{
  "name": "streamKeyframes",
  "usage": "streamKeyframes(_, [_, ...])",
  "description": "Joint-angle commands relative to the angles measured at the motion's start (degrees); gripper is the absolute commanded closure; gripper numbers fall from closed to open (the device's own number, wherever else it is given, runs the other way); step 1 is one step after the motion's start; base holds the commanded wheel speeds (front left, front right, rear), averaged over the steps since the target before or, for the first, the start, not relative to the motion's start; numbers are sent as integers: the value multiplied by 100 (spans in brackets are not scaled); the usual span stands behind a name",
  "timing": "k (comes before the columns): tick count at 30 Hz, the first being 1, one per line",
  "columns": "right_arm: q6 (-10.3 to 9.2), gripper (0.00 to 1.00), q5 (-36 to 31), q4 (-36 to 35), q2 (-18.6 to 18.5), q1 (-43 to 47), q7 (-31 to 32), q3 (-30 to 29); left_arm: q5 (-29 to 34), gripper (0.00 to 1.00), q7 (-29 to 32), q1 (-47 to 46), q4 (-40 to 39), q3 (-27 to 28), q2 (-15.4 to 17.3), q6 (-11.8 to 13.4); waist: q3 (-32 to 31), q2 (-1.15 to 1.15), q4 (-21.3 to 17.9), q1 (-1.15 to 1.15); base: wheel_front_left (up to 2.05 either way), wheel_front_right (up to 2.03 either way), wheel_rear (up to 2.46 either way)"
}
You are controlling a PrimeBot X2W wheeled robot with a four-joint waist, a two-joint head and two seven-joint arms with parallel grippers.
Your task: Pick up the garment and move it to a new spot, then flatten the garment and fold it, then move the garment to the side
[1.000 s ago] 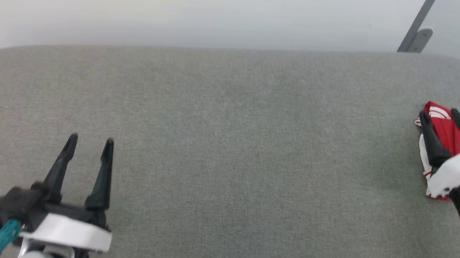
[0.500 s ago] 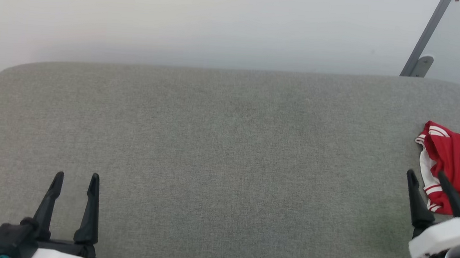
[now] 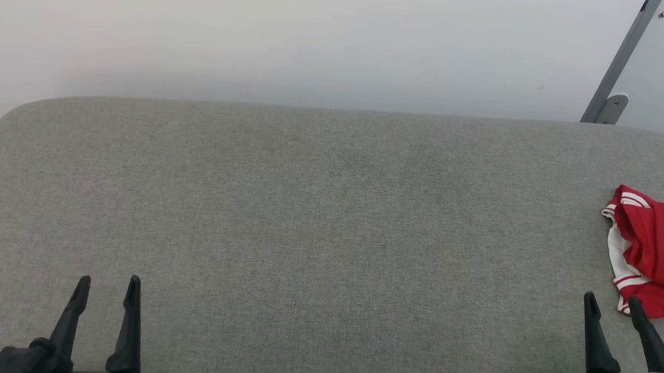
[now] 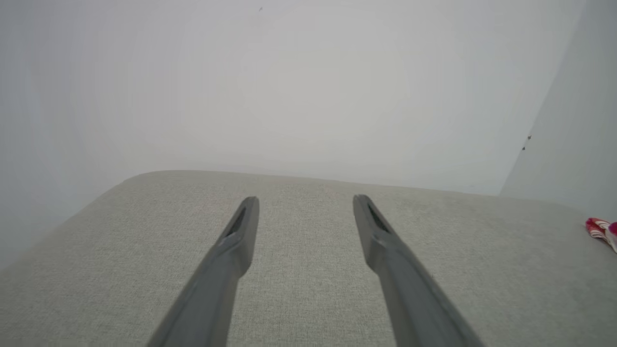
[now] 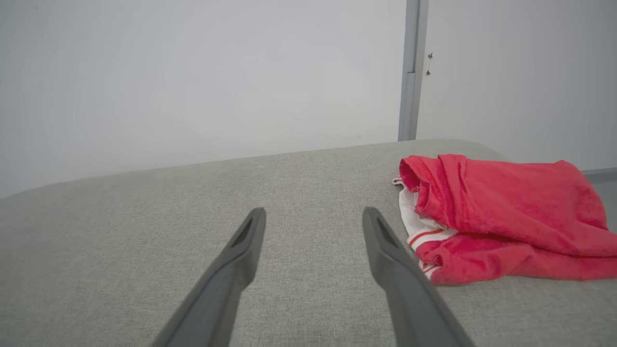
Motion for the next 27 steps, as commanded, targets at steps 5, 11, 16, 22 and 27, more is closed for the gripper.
streamKeyframes(5, [-1, 0, -71, -260, 245, 323, -21, -204, -40, 0, -29, 69, 22, 43, -49, -6, -11, -1, 25, 0, 0, 0, 0])
streamKeyframes(11, [-1, 0, -183, -463, 459, 558, -22, -318, -61, 0, -29, 110, 26, -1, -89, -7, -23, -1, 45, 0, 0, 0, 0])
streamKeyframes(16, [-1, 0, -236, -592, 606, 685, -21, -356, -73, 0, -29, 111, 46, -57, -119, -6, -23, -1, 35, 0, 0, 0, 0])
streamKeyframes(22, [-1, 0, -278, -744, 727, 781, -21, -324, -53, 0, -29, 62, 69, -168, -115, -6, -18, -1, 17, 0, 0, 0, 0])
streamKeyframes(27, [-1, 0, -338, -864, 765, 852, -21, -277, -26, 0, -29, 44, 79, -184, -111, -7, -18, -1, -3, 0, 0, 0, 0])
